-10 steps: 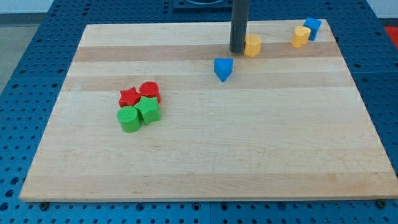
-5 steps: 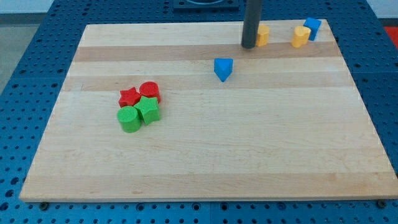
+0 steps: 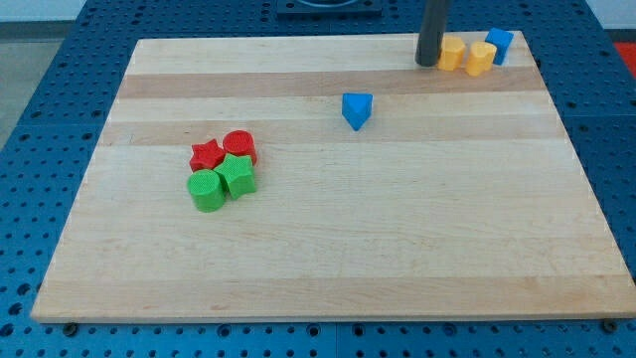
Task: Move the yellow hexagon near the yellow heart
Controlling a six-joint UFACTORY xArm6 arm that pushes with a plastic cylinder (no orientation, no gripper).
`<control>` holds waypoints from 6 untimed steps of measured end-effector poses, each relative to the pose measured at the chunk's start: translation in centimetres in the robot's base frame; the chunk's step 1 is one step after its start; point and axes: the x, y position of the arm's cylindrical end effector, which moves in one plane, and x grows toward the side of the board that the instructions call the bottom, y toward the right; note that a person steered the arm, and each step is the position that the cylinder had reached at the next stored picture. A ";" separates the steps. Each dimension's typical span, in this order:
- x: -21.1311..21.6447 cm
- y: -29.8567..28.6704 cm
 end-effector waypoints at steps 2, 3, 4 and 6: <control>-0.3 0.8; 0.5 -3.2; 2.3 -8.0; 6.1 -14.9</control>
